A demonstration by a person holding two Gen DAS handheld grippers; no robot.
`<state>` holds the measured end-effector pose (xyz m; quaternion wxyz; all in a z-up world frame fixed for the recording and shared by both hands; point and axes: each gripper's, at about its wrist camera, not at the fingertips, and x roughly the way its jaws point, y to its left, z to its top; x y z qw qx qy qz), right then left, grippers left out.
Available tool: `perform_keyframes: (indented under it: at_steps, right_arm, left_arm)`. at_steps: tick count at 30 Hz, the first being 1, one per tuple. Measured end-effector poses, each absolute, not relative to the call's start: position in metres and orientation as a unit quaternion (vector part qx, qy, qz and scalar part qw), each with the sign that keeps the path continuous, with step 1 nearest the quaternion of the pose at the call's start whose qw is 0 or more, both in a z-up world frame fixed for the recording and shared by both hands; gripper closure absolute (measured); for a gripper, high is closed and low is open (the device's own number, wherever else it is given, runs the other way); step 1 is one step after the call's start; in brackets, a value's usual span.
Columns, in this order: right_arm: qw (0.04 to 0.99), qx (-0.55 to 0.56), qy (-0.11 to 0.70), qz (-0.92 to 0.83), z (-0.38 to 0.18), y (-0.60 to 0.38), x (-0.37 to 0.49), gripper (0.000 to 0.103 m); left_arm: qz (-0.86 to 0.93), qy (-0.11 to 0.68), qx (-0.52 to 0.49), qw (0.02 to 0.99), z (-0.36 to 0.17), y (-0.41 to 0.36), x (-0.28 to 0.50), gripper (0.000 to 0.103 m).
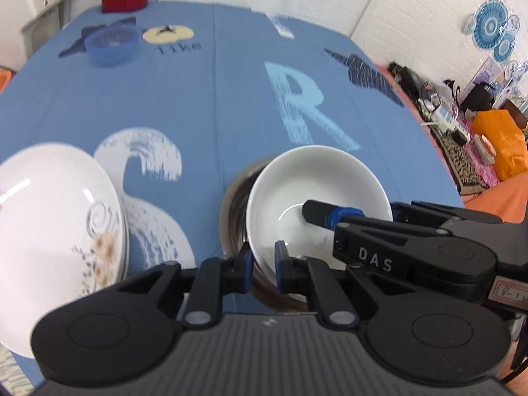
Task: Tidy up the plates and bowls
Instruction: 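Carry the red bowl with the right gripper over the steel bowl, then lower the red bowl into the steel bowl and open the right gripper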
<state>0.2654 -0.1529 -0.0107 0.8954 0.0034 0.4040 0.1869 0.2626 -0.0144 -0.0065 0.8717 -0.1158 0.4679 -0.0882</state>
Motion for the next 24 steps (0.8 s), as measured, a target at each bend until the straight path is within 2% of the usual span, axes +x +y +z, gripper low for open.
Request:
perform_keyframes:
  at_steps: [9, 12, 14, 24]
  right_arm:
    - [0.887, 0.015, 0.421, 0.188, -0.024, -0.157, 0.269, 0.083]
    - [0.890, 0.031, 0.416, 0.182, -0.021, -0.160, 0.268, 0.084]
    - [0.900, 0.042, 0.399, 0.172, -0.013, -0.166, 0.265, 0.083]
    - [0.910, 0.078, 0.365, 0.182, 0.011, -0.175, 0.252, 0.080]
  left_arm:
    - [-0.094, 0.475, -0.118, 0.867, -0.014, -0.014, 0.270, 0.094]
    - [-0.112, 0.472, -0.137, 0.864, -0.007, -0.006, 0.269, 0.078]
    - [-0.117, 0.455, -0.137, 0.872, 0.003, -0.003, 0.266, 0.055]
    - [-0.115, 0.389, -0.108, 0.908, 0.043, 0.006, 0.244, 0.050]
